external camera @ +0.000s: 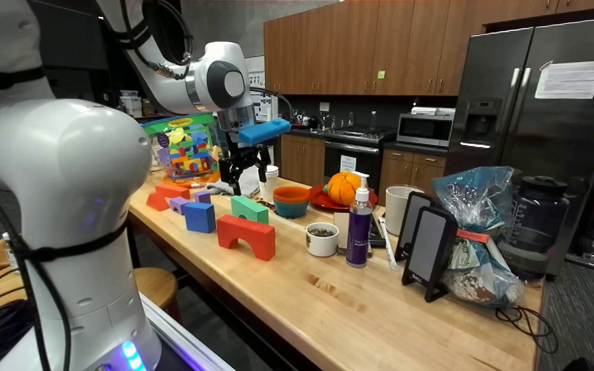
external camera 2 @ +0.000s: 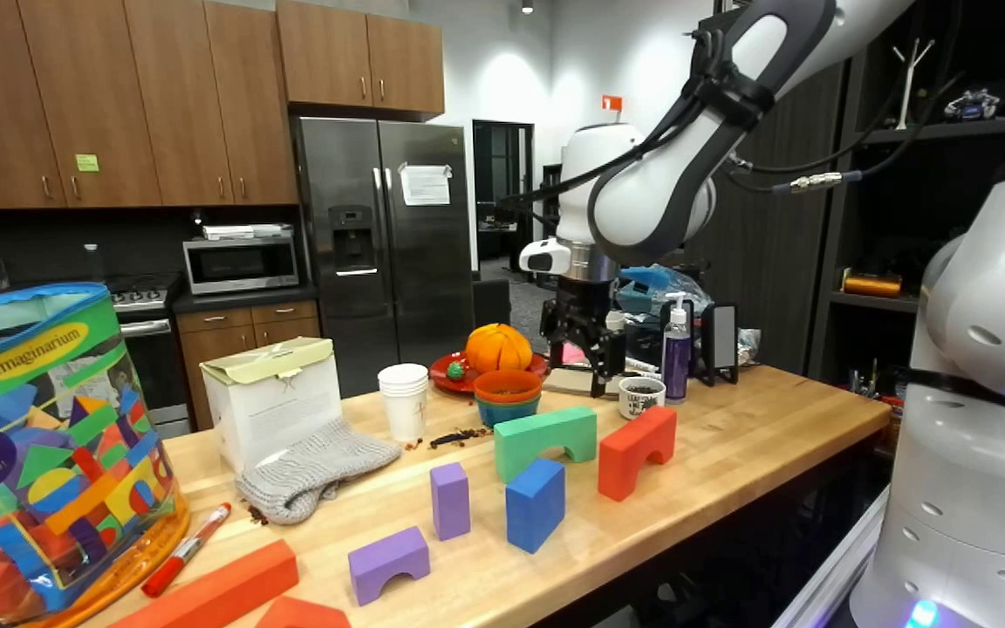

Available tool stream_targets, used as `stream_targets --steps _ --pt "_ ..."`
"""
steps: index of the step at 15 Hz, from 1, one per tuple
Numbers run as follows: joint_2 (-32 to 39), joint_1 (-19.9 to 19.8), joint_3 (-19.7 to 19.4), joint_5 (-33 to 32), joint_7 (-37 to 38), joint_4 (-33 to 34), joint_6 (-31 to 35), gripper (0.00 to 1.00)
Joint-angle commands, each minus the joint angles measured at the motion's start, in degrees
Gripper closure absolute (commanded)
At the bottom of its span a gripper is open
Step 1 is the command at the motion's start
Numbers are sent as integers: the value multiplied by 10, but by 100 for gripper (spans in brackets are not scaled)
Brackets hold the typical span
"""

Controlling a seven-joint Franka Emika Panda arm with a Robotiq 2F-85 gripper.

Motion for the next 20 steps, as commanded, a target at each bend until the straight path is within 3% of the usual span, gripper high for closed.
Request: stream_targets --steps 1,9,15,17,20 --pt "29 21 -2 21 -26 0 32 0" --pt "65 48 52 3 -8 0 79 0" --pt "64 58 100 -18 18 -2 77 0" --pt "68 48 122 -58 54 -2 80 0" --pt "69 8 160 -199 168 -1 80 0"
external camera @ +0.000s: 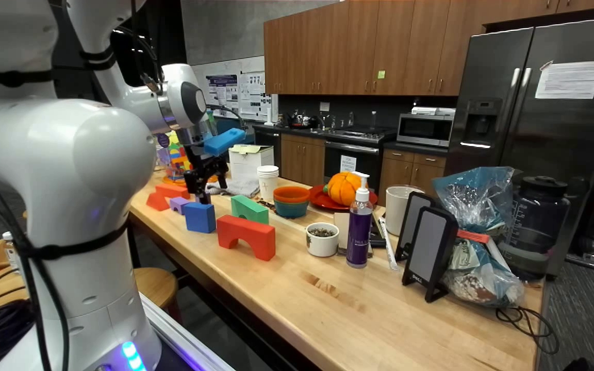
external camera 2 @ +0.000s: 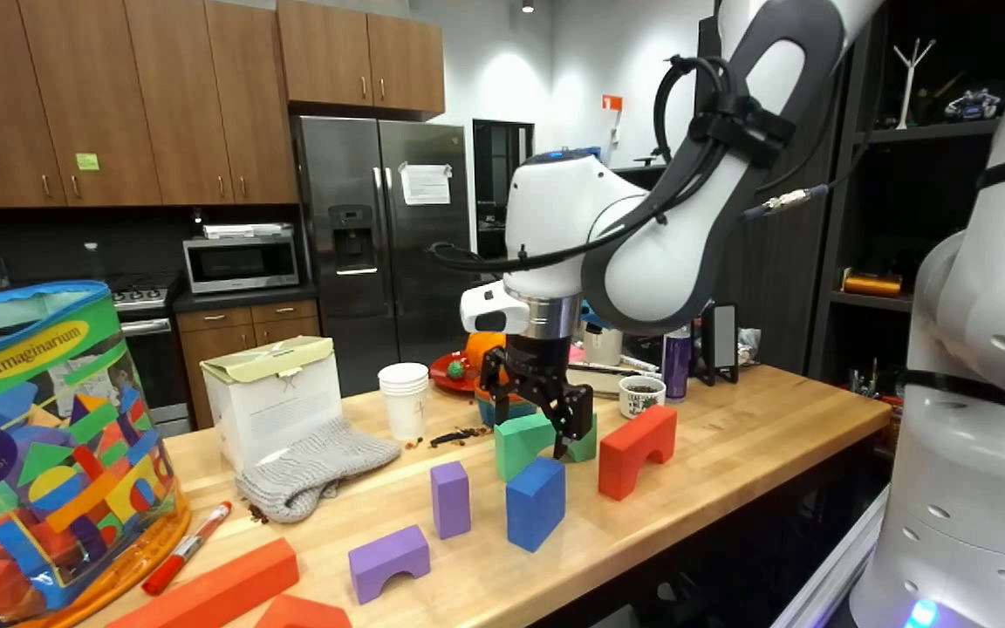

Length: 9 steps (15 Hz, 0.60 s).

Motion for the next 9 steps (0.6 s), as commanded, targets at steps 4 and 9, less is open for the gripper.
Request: stream_targets --steps 4,9 --pt "1 -19 19 -95 85 1 -2 0" --pt "15 7 -2 -31 27 0 5 0"
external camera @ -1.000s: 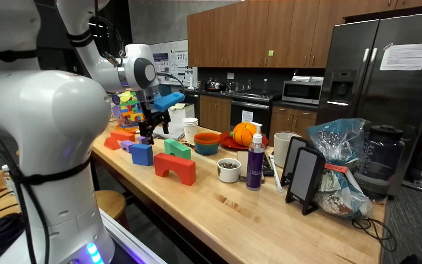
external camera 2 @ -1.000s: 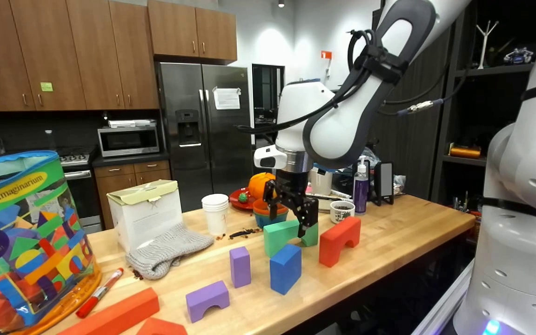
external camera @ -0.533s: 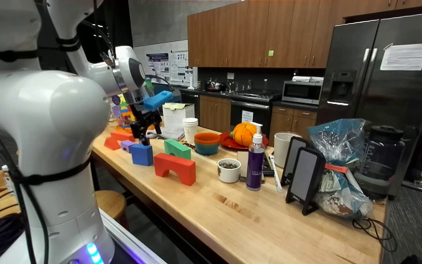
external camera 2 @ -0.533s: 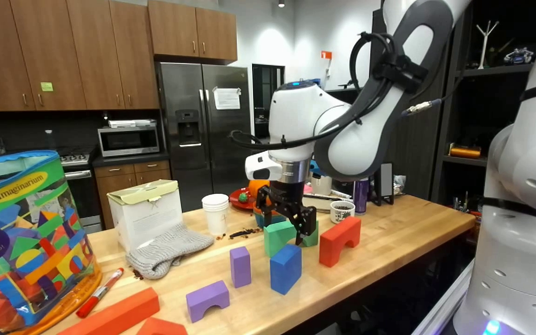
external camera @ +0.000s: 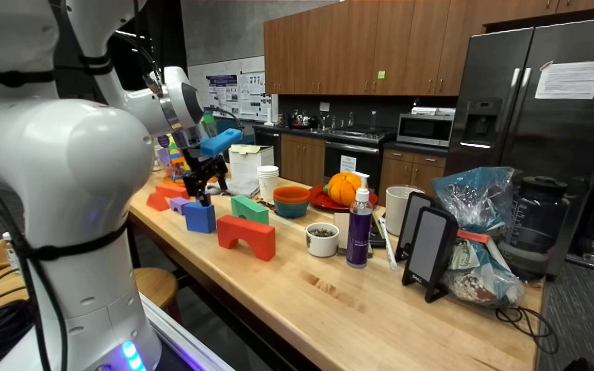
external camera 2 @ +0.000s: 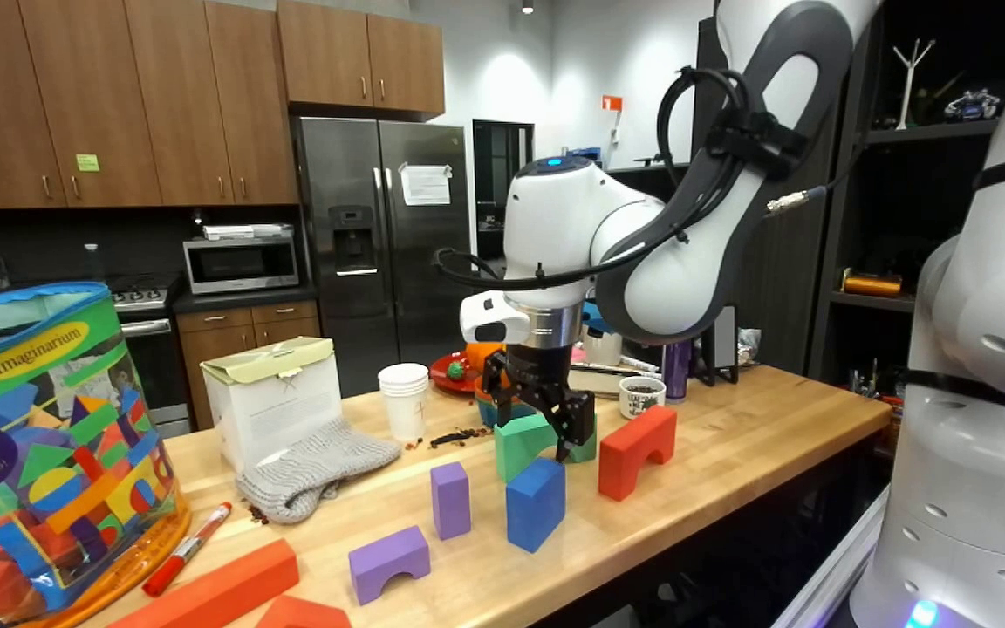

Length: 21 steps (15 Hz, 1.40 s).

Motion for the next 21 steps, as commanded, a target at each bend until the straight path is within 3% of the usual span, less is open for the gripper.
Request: stream_targets --steps 1,9,21 --pt "9 27 -21 48 -46 0 2 0" --pt "-1 40 -17 67 -62 -1 -12 0" --pt "-9 81 -20 188 -164 -4 -51 0"
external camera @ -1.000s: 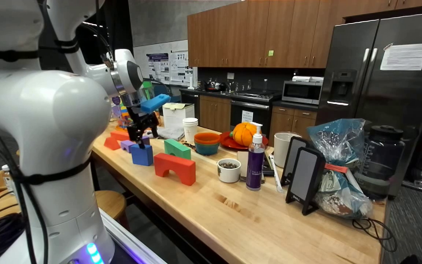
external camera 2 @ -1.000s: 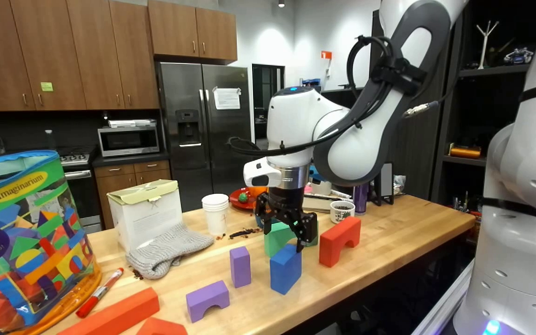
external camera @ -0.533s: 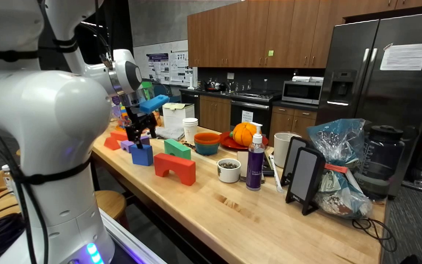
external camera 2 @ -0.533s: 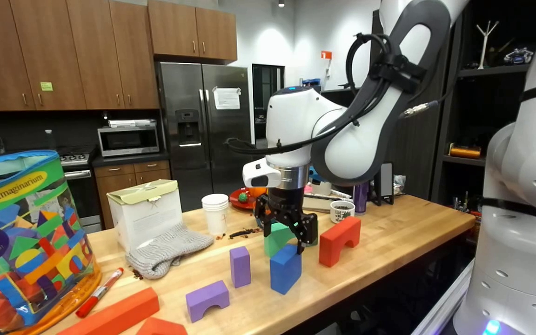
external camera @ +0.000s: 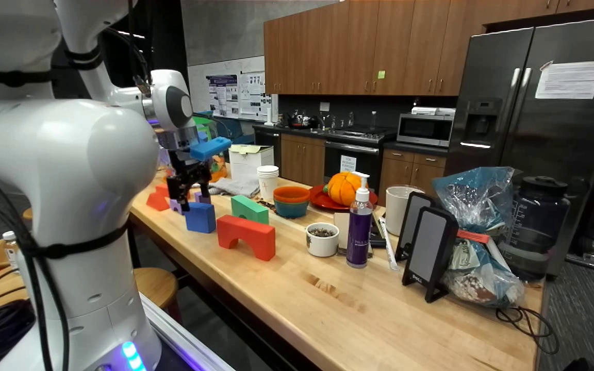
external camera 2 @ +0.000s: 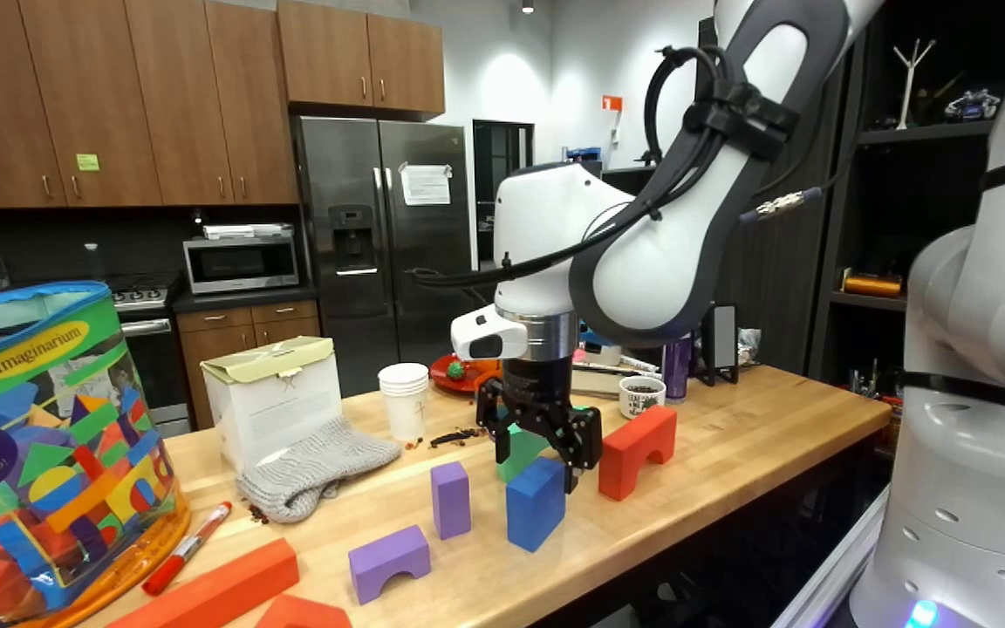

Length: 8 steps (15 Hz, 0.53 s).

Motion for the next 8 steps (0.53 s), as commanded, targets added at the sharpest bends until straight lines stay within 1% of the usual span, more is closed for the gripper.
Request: stream_targets --steps 1,5,8 --pt "-12 10 -11 28 -40 -4 -4 0" --pt "5 3 -14 28 -62 -3 16 0" --pt "22 5 -24 51 -99 0 40 0"
